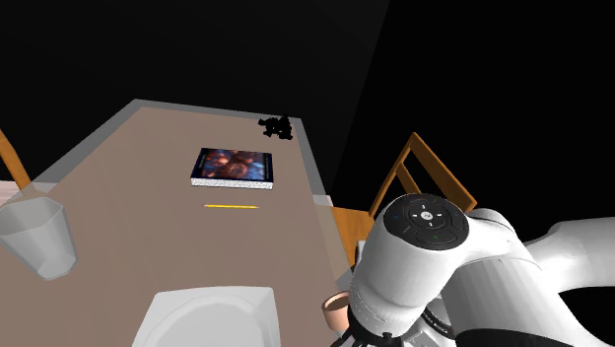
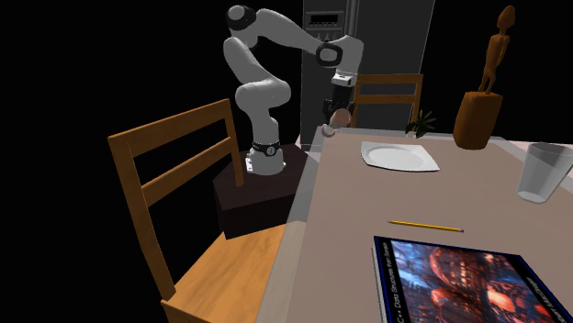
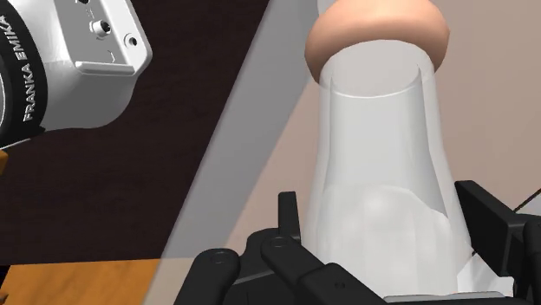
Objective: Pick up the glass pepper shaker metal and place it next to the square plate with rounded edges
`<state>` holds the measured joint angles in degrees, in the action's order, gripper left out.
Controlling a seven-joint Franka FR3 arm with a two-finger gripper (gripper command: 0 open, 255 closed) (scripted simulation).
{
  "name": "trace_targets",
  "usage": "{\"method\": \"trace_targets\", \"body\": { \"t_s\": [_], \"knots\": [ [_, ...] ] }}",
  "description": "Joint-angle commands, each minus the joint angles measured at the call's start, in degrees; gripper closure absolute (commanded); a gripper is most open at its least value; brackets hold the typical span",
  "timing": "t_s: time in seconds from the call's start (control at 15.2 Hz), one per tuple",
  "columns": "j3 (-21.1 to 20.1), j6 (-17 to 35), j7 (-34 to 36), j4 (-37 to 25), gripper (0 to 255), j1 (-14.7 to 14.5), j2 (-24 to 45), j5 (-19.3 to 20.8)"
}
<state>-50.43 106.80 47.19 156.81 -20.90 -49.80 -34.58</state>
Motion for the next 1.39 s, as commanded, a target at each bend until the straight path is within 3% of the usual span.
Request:
{"method": "trace_targets", "body": {
  "t_s": [0.0,0.73,1.32],
  "knots": [
    [2.9,0.2,-2.9,2.3,255,-10.5,-14.5,1.5],
    [-4.5,9.2,-2.4,7.7,255,-11.5,-10.9,-4.7],
    [-13.0,17.2,-3.4,10.5,255,-9.7,-6.4,-11.8]
  ]
}}
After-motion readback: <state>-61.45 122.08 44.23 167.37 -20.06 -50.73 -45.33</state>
